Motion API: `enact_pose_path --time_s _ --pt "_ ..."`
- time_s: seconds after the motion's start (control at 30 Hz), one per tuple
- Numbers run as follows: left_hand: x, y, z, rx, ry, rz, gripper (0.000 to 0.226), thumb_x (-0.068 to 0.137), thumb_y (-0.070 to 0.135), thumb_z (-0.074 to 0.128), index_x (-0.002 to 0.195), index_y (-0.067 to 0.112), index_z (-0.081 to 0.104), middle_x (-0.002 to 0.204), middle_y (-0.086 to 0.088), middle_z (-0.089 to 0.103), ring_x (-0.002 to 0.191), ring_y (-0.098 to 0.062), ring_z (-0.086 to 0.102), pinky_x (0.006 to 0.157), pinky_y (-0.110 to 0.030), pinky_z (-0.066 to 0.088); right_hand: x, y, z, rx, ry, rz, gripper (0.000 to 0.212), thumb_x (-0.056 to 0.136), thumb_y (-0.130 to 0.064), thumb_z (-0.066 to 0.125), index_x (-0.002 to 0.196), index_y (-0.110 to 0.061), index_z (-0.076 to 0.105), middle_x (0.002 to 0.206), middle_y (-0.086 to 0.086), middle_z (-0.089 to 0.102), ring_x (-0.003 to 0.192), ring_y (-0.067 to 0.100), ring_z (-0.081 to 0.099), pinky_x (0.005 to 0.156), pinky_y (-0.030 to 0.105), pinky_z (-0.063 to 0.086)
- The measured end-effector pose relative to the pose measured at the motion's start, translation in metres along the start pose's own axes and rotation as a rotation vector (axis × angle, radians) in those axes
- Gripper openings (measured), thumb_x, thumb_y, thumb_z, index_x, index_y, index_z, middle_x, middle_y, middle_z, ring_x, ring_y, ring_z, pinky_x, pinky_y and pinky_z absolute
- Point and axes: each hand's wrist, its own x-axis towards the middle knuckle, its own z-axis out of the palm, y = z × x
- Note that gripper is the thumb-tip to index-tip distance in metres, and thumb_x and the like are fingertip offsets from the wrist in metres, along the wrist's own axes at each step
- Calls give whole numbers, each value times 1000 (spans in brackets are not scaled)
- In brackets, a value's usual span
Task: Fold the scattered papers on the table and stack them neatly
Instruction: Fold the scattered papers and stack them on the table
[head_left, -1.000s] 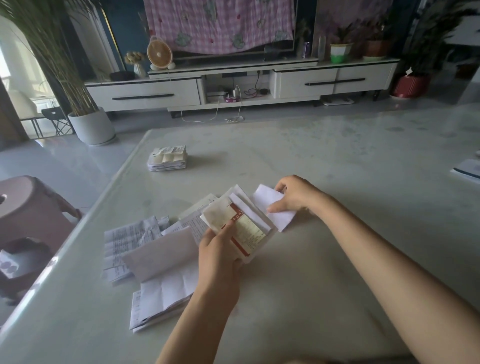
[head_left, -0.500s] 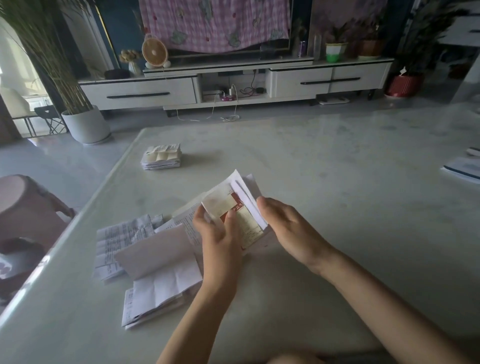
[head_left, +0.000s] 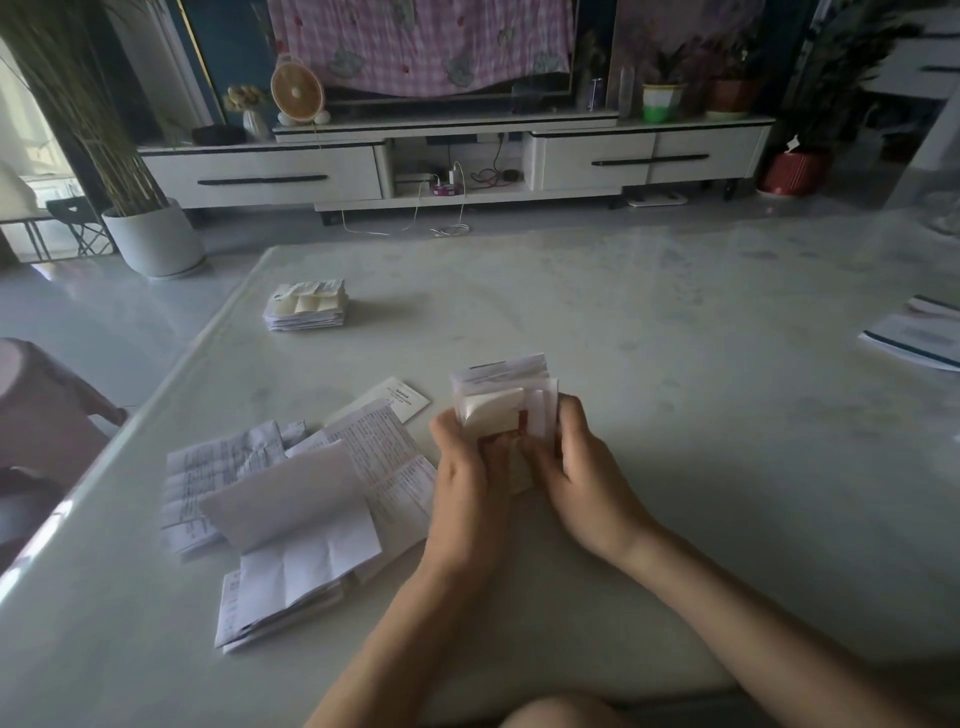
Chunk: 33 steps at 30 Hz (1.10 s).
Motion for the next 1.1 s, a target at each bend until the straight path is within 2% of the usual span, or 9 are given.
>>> enact_pose_path --time_s 0.13,0.33,0.5,0.6,0.67,0.77,0.87,0.93,1.1 --pt "2 12 -9 -18 95 44 23 83 11 66 79 19 45 80 1 59 74 -13 60 65 -24 49 3 -8 -10 119 7 25 22 89 -3 57 97 -22 48 90 5 68 80 15 66 70 35 52" --pt "0 30 -32 -800 -195 -345 27 73 11 69 100 5 66 92 -18 70 81 -27 67 78 -45 55 4 -35 -19 397 -303 175 26 88 5 52 105 -15 57 96 12 70 86 16 67 70 26 54" --pt "-5 30 -28 -984 30 -461 26 78 16 59 98 1 64 80 -14 70 68 -22 69 64 -33 57 -1 -35 10 312 -45 222 16 86 -18 63 100 -22 56 97 9 68 90 22 66 80 39 53" --pt "-4 27 -23 -1032 139 -523 13 87 12 56 96 4 62 78 -11 68 67 -21 68 66 -35 57 -3 -33 16 264 56 304 21 82 -18 69 97 -22 55 92 10 67 77 19 66 61 28 54" --pt "-4 24 -21 -937 179 -512 6 87 6 58 90 6 64 79 -10 68 69 -21 66 73 -38 54 3 -29 7 256 2 328 20 80 -9 70 91 -19 56 83 9 66 65 15 62 51 20 49" --pt "-2 19 -24 -453 253 -339 27 83 -3 62 97 20 63 100 -5 70 84 -17 66 78 -34 52 21 -18 -30 58 -226 338 22 76 -2 72 85 -16 57 71 4 57 62 13 50 50 17 40" --pt "-2 8 -21 334 179 142 35 85 7 60 118 19 59 125 -2 59 114 -20 54 96 -26 40 30 -10 -51 -218 -394 327 19 77 -8 72 86 -18 60 76 0 59 71 13 53 59 21 40" --pt "-5 0 -7 587 -72 385 34 85 20 50 117 16 63 126 -6 61 122 -26 52 104 -29 32 30 -5 -48 -372 -383 275 18 80 -9 66 92 -20 58 85 1 61 80 17 56 65 25 42" --pt "-7 -20 11 756 -312 388 39 81 25 40 106 14 68 112 -6 69 103 -22 66 98 -27 37 5 8 -32 -871 -70 -69 30 87 -24 58 115 -14 63 122 10 55 116 30 52 96 34 42"
